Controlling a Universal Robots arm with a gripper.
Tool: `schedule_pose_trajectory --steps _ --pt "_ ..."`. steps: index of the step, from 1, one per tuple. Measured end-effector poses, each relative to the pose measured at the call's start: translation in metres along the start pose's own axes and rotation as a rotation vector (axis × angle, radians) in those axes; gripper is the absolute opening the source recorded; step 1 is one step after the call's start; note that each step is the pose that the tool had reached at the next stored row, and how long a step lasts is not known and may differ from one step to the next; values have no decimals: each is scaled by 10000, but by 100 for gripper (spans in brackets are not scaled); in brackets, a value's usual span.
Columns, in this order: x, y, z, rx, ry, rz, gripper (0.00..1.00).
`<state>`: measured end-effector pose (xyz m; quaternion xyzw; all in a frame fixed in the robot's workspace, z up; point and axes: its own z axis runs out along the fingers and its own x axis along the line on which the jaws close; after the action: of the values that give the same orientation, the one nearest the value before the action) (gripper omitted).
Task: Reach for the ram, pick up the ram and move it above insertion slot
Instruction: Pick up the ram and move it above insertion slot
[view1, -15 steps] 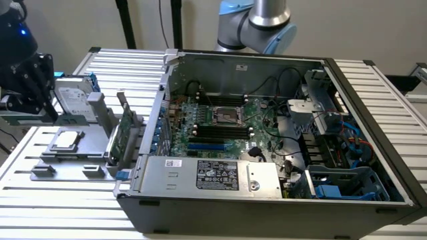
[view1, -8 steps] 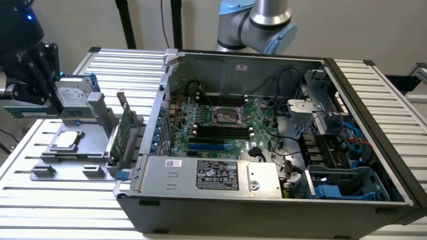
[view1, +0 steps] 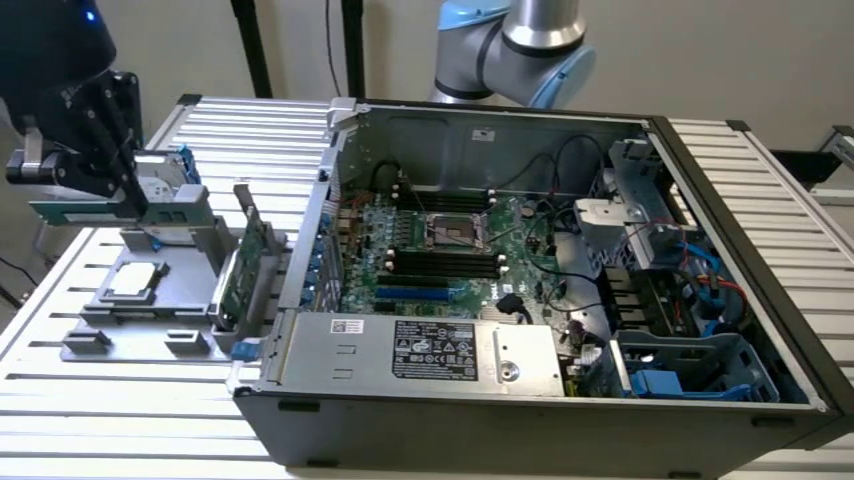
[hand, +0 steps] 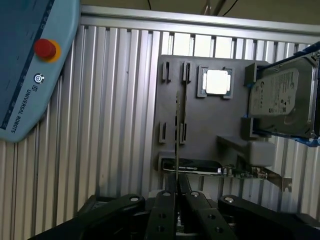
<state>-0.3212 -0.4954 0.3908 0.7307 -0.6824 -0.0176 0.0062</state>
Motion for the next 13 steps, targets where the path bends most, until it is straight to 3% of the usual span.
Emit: schedule_pose_trajectory --steps 13 --pt "-2 -486 -56 -5 -140 -5 13"
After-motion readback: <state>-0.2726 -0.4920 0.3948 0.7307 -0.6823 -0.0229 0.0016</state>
